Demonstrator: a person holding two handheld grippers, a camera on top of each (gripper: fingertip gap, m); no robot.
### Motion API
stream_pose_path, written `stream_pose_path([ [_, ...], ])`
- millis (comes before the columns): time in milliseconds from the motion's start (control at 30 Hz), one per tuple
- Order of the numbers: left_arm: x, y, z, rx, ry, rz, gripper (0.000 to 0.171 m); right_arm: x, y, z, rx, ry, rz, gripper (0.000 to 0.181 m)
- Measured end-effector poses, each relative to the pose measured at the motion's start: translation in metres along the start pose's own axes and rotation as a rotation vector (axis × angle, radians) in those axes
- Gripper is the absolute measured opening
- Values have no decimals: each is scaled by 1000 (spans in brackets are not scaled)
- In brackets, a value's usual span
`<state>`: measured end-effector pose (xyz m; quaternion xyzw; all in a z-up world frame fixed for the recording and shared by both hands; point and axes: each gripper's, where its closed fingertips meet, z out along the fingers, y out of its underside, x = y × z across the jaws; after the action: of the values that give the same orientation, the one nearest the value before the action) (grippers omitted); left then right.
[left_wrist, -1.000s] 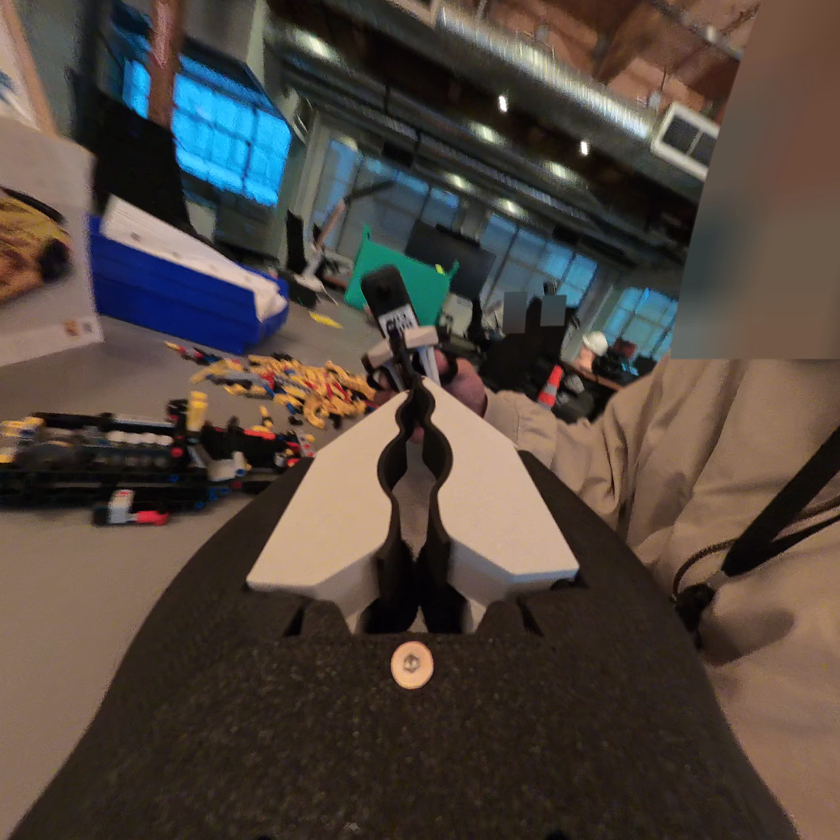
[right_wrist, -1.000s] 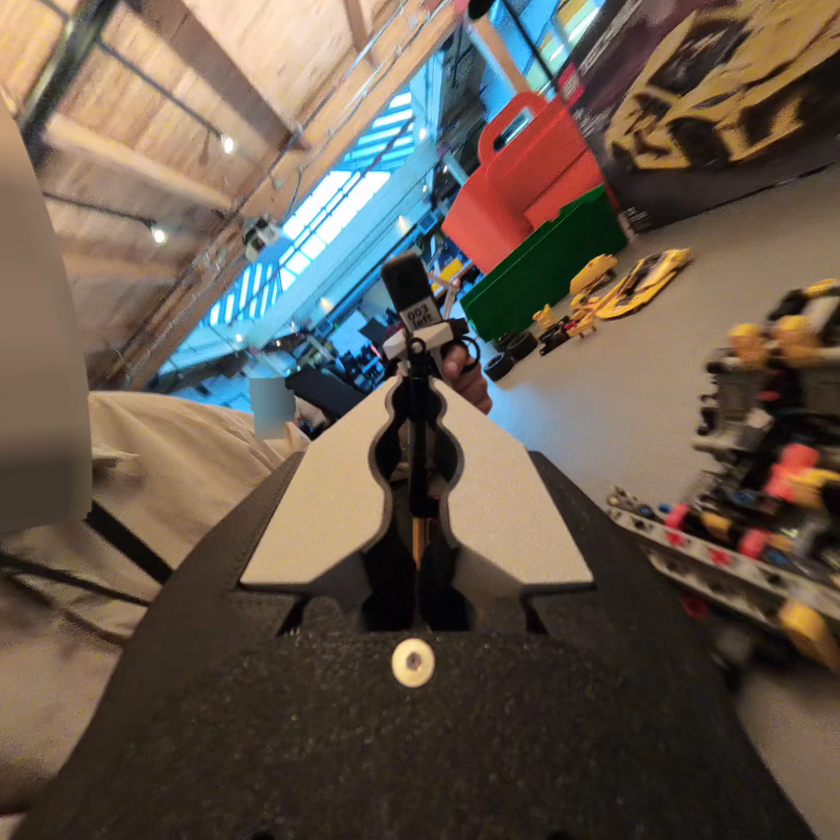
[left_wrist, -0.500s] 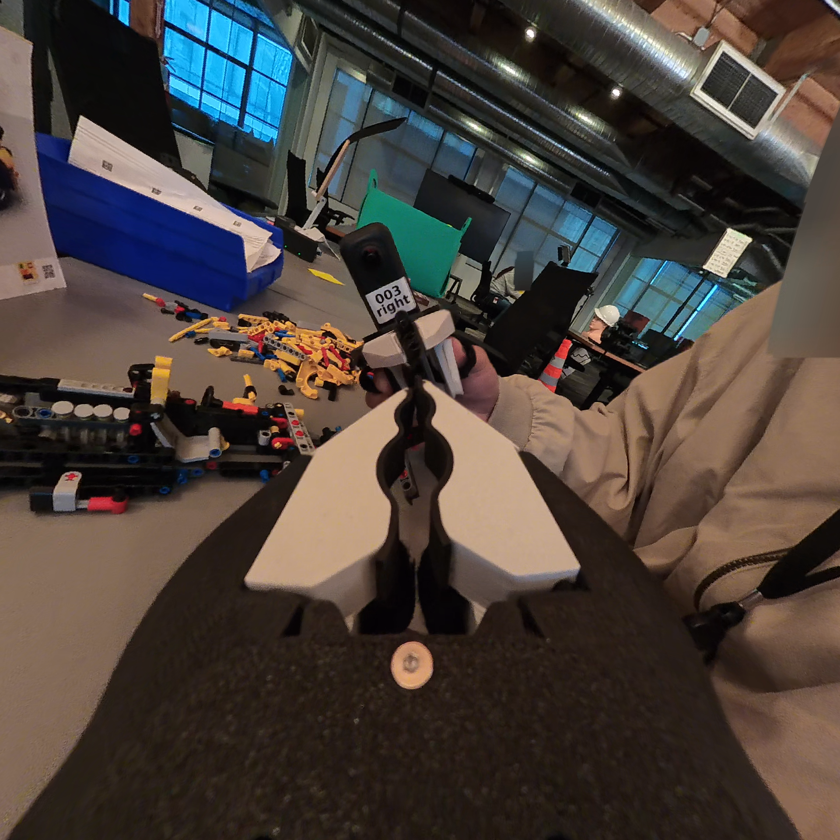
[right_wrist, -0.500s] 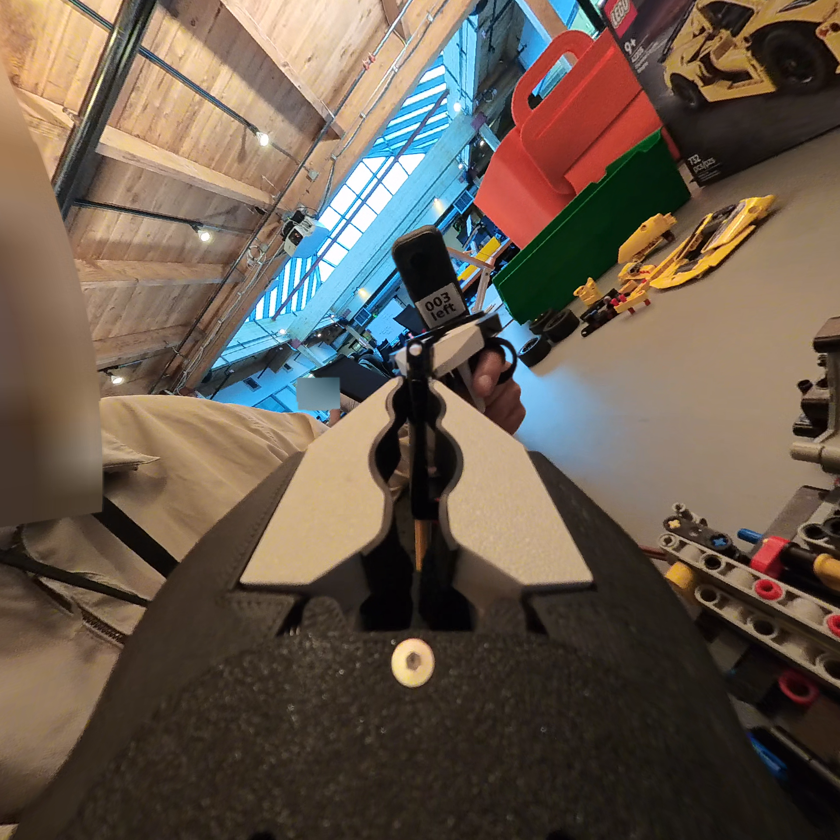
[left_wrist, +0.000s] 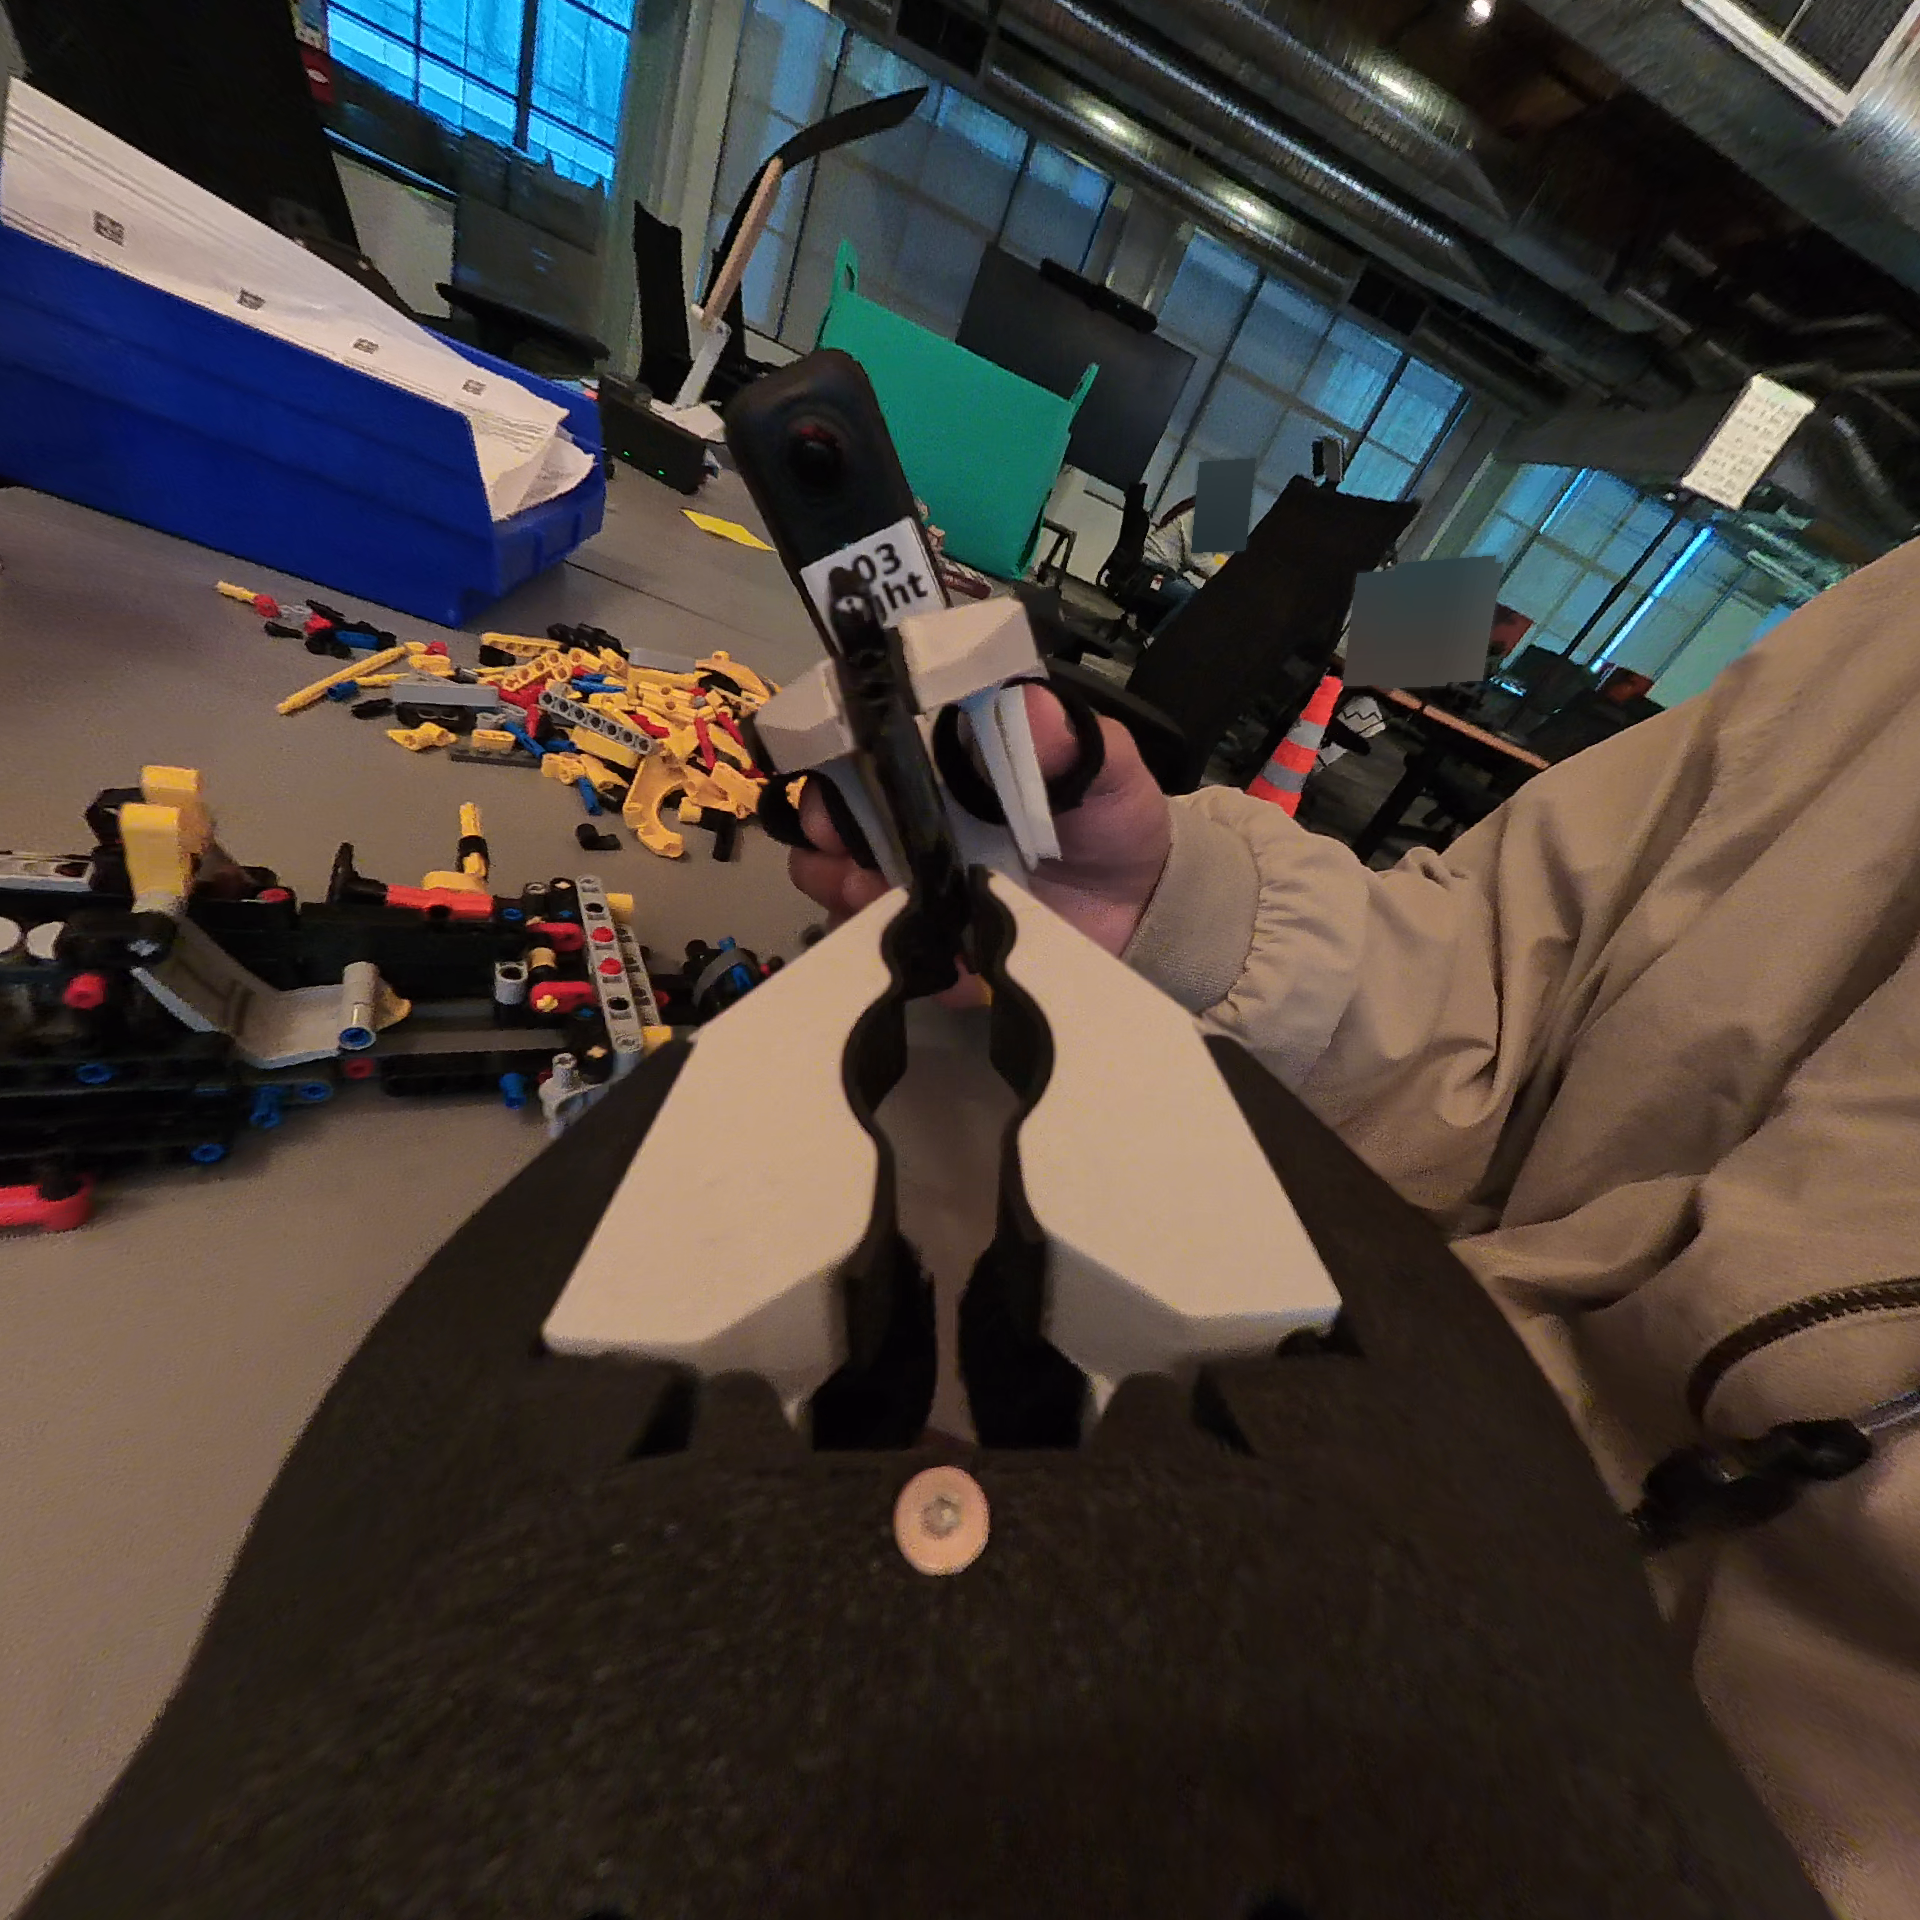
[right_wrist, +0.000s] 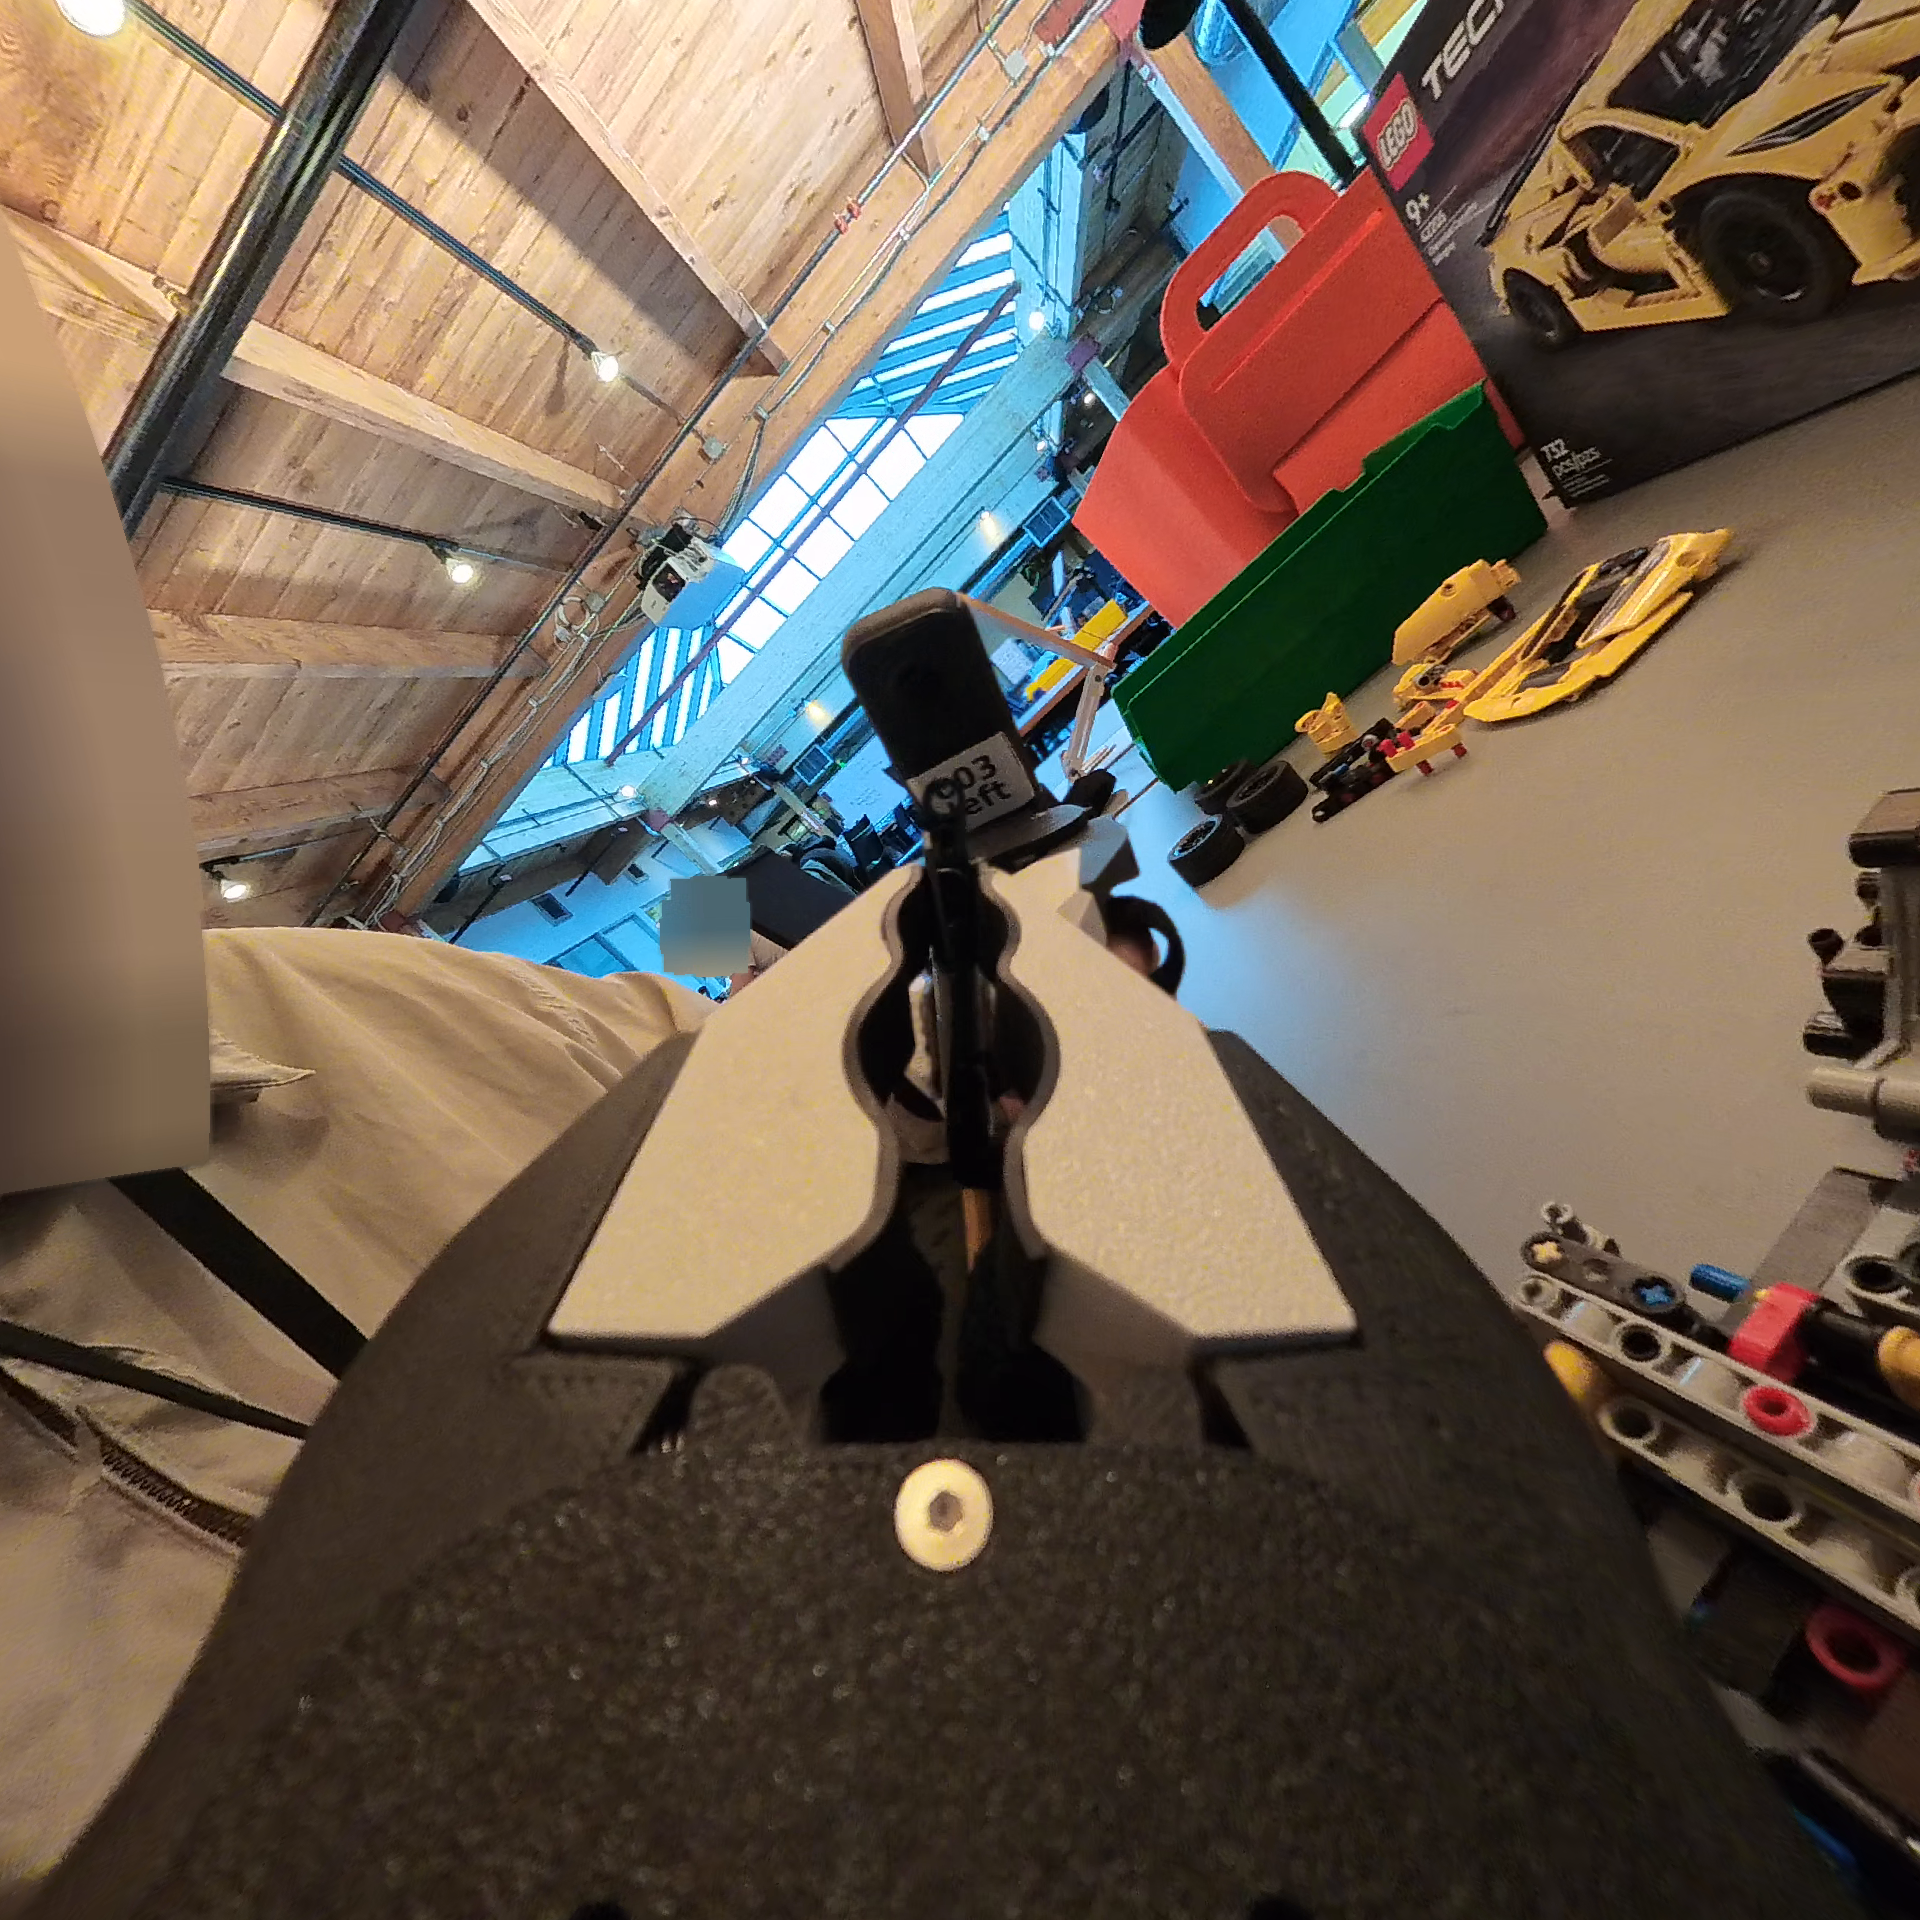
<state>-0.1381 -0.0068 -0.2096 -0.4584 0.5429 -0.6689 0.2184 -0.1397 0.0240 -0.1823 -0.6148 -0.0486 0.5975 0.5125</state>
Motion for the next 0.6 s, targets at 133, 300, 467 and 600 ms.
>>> stream_pose_path([
  [133,-6,-16,-19,56,42,-92,6,8,-1,-5,10,64,-34,7],
  [300,-13,-23,-23,94,-22,-84,4,8,0,-7,-7,80,-63,6],
  [467,-32,-26,-41,161,-95,-207,12,11,-31,-26,200,137,-154,5],
  [600,-22,23,-4,-88,-65,-236,46,3,-46,-30,361,69,-120,5],
])
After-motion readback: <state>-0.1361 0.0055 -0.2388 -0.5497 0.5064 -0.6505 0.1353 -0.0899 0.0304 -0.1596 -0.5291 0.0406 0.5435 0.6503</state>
